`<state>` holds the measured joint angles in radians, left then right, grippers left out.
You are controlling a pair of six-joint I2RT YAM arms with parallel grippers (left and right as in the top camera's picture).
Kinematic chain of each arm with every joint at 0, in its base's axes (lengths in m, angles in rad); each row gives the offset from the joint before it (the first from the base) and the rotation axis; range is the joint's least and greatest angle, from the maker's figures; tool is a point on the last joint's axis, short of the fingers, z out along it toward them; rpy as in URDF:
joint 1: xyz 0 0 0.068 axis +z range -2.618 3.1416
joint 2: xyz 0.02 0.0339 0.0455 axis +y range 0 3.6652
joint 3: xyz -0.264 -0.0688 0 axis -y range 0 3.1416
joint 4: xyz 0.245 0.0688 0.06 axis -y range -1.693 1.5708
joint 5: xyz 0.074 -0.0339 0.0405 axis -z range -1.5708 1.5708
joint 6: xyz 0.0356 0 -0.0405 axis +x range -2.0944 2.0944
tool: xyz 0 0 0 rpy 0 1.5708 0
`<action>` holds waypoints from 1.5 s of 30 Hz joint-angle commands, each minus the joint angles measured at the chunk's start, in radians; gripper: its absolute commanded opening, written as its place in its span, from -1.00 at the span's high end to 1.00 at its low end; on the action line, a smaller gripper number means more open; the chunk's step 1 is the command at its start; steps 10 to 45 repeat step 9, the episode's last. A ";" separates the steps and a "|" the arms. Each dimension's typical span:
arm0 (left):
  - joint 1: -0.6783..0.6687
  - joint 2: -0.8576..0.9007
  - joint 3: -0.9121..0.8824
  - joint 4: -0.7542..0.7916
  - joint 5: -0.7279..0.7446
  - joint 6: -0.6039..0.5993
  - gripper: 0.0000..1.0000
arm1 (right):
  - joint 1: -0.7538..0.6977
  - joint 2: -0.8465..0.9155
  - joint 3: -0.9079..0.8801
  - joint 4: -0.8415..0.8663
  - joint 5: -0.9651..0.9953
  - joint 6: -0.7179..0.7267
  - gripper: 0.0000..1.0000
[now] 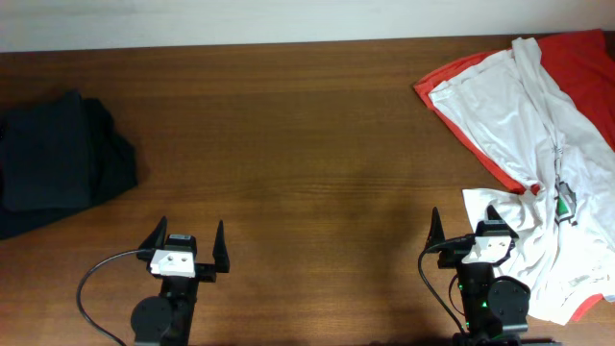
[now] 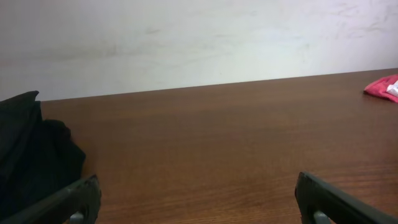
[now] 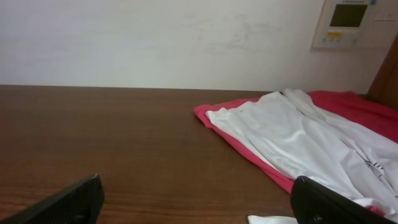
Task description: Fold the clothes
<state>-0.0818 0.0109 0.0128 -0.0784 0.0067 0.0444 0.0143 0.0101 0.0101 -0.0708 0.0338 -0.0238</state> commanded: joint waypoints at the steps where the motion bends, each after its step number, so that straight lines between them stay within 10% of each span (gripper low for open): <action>1: 0.006 -0.006 -0.004 -0.005 -0.014 0.016 -0.98 | -0.008 -0.006 -0.005 -0.009 0.004 0.002 -0.97; 45: 0.006 -0.006 -0.004 -0.005 -0.014 0.016 -0.98 | -0.008 -0.006 -0.005 -0.009 0.005 0.002 -0.97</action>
